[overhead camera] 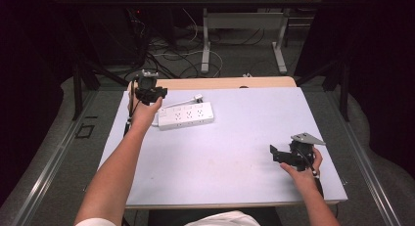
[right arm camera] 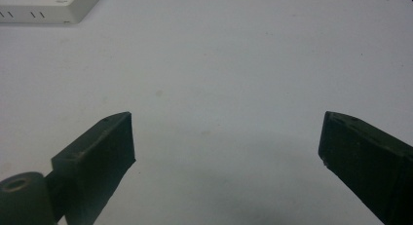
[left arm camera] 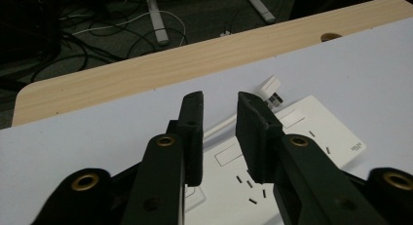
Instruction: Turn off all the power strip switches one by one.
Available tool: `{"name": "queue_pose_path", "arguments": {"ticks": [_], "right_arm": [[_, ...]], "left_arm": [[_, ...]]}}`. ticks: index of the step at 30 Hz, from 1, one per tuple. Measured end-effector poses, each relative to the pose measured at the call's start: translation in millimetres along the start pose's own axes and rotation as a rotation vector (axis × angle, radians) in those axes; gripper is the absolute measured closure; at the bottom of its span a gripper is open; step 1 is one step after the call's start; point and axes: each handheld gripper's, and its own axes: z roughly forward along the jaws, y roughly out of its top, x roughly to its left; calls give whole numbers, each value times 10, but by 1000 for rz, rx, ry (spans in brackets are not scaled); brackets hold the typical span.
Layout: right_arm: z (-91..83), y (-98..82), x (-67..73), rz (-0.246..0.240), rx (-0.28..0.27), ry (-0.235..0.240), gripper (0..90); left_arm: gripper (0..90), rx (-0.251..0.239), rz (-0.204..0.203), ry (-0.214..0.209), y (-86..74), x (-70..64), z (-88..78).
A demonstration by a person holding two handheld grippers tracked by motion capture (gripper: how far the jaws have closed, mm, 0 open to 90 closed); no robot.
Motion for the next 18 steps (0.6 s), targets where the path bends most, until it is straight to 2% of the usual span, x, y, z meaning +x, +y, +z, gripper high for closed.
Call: {"name": "queue_pose_path", "arguments": {"ticks": [6, 8, 10, 15, 18], "right_arm": [[-1, 0, -10, -1, -3, 2, 56], [1, -1, -9, 2, 0, 7, 65], [8, -4, -12, 0, 1, 4, 65], [4, 0, -7, 1, -4, 4, 63], [3, 2, -4, -2, -7, 8, 54]], "left_arm": [[839, 30, -10, 4, 28, 11, 66], [863, 49, -35, 1, 16, 27, 108], [894, 65, -33, 12, 1, 32, 145], [900, 92, -45, 32, -18, 53, 224], [900, 91, -55, 29, -27, 60, 267]]}}
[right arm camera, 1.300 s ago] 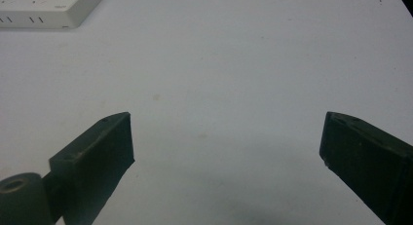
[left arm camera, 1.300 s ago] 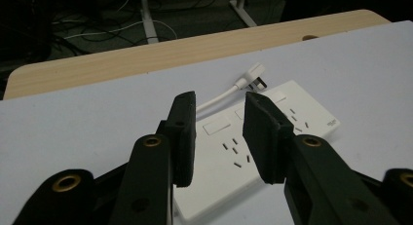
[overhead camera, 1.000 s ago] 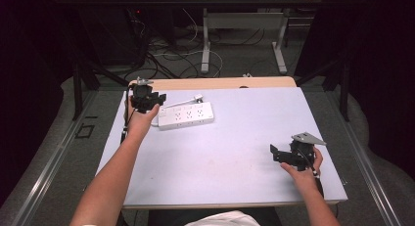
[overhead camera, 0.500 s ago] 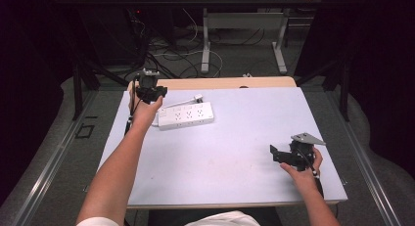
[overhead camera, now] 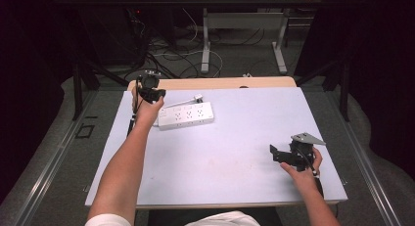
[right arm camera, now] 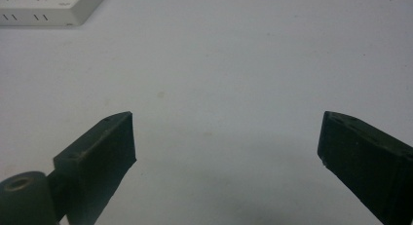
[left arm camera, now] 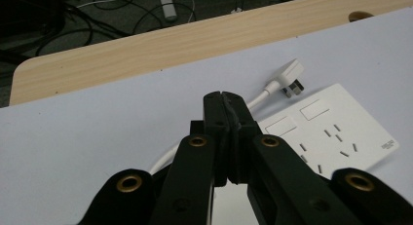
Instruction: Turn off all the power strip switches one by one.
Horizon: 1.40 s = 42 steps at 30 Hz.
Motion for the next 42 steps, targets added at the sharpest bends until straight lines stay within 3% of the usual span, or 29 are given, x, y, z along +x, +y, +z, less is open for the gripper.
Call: {"name": "queue_pose_path", "arguments": {"ticks": [6, 13, 14, 18, 19, 22, 28, 32, 34, 42], "right_arm": [[0, 10, 32, -8, -14, 13, 19], [29, -2, 45, -8, 7, 16, 19], [32, -4, 47, -8, 5, 17, 17], [32, -7, 66, -3, -5, 27, 11], [30, -6, 69, -4, -9, 28, 11], [20, 1, 80, 3, -12, 29, 10], [14, 0, 81, -7, -21, 31, 11], [23, -7, 77, -23, -10, 26, 63], [25, -9, 78, -29, 0, 27, 94], [22, -7, 100, -57, 1, 33, 95]], "left_arm": [[900, 28, -21, 6, -15, 7, 77], [900, 56, -27, 7, -36, 10, 161], [900, 59, -47, 6, -50, 4, 190], [900, 81, -45, 11, -58, 11, 225], [900, 78, -61, 9, -64, 4, 256], [900, 111, -43, 7, -73, 7, 298], [900, 141, -50, 23, -115, 26, 359], [900, 162, -72, 24, -162, 45, 386], [900, 185, -61, 28, -178, 58, 394], [900, 217, -73, 27, -226, 65, 421]]}}
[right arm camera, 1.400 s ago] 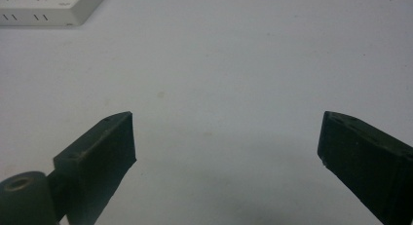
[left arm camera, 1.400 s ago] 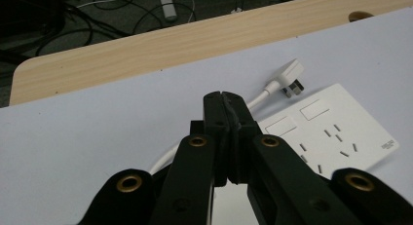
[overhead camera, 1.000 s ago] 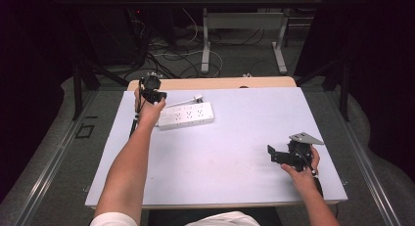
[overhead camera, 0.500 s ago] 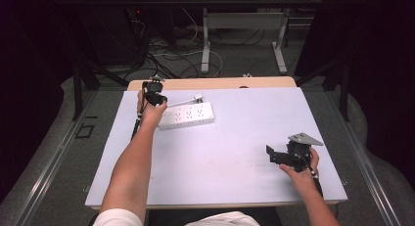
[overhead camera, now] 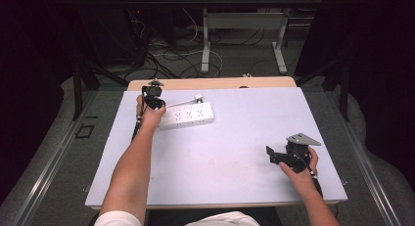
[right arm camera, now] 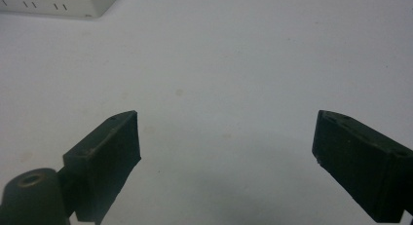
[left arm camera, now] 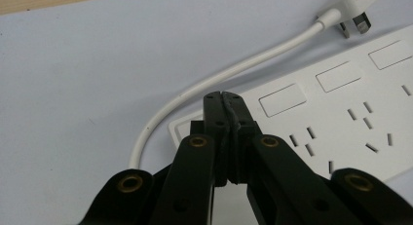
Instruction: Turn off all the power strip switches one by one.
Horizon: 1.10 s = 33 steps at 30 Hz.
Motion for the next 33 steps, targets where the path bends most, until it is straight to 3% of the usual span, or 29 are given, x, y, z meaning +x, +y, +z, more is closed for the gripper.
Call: {"name": "queue_pose_path", "arguments": {"ticks": [6, 12, 13, 17, 23, 24, 29, 33], "right_arm": [[1, -4, 18, -31, 8, 1, 93], [5, -7, 15, -27, 6, 4, 94], [8, -7, 12, -29, 6, 1, 94], [16, -13, 7, -32, 15, -6, 95], [17, -17, 10, -24, 17, -14, 95], [17, -18, 8, -24, 17, -14, 95], [15, -22, -6, -34, 17, -8, 95], [11, -20, -5, -36, 20, -12, 95]], "left_arm": [[900, 14, -10, 9, -30, 28, 38], [900, 29, -23, 5, -48, 32, 68], [900, 44, -7, 14, -52, 33, 80], [900, 46, -31, 14, -66, 19, 113], [900, 52, -3, 18, -66, 20, 140], [900, 50, -18, 16, -69, 7, 148], [900, 61, -8, 20, -64, 7, 157], [900, 69, -24, 16, -62, 13, 156]]}}
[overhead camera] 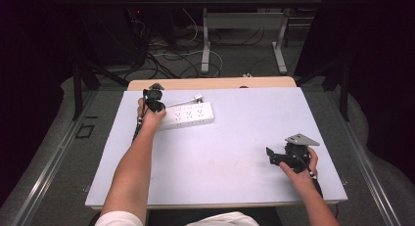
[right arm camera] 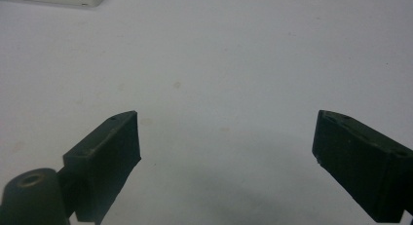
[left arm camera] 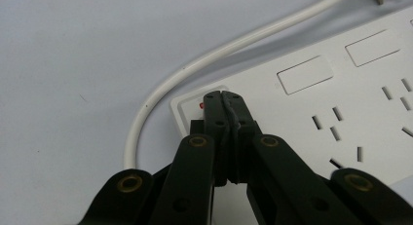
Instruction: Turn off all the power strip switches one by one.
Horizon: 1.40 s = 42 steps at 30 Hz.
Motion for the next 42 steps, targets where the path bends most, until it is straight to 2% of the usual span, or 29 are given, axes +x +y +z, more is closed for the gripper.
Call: {"name": "queue_pose_path", "arguments": {"ticks": [3, 6, 8, 10, 12, 15, 17, 18, 20, 21, 24, 25, 30, 36, 38, 42], "right_arm": [[-4, 4, 6, 11, -2, 3, 95], [-11, 1, -6, 5, -4, -1, 95], [-17, 0, -11, 8, -3, -1, 95], [-13, -4, -17, 10, -5, -2, 95], [-9, -6, -21, 9, -3, 1, 95], [3, -4, -12, 8, -11, -11, 95], [2, 1, -2, 17, -3, 0, 95], [7, -1, -11, 1, -6, -2, 94], [10, 0, -3, 5, -4, 2, 94], [11, 1, 0, 5, -4, 1, 95], [15, 0, 2, 3, -10, -5, 94], [12, 1, -3, 5, -6, 3, 95], [8, 4, -6, 11, -6, 1, 94], [1, 0, -4, 11, -6, 0, 94], [-3, -3, -5, 13, -5, 1, 94], [-10, -12, -12, 20, -4, 2, 94]], "left_arm": [[900, 8, 10, 16, 5, -24, 11], [900, 3, 59, 68, 10, -76, 17], [900, 2, 66, 79, 10, -97, 17], [900, -14, 53, 63, 11, -57, -1], [900, -18, 13, 34, 11, -30, -3], [900, -24, -6, 12, 6, -9, -10], [900, -36, -19, -5, 15, -10, -22], [900, -36, -19, -5, 15, -10, -22], [900, -47, 0, -14, 40, -12, -58], [900, -54, -12, -18, 44, -26, -61], [900, -52, -4, -16, 60, -35, -72], [900, -55, -13, -22, 64, -50, -72], [900, -62, 10, -42, 118, -134, -88], [900, -76, 11, -58, 160, -243, -70], [900, -76, 26, -57, 178, -267, -58], [900, -65, 31, -56, 210, -310, -38]]}}
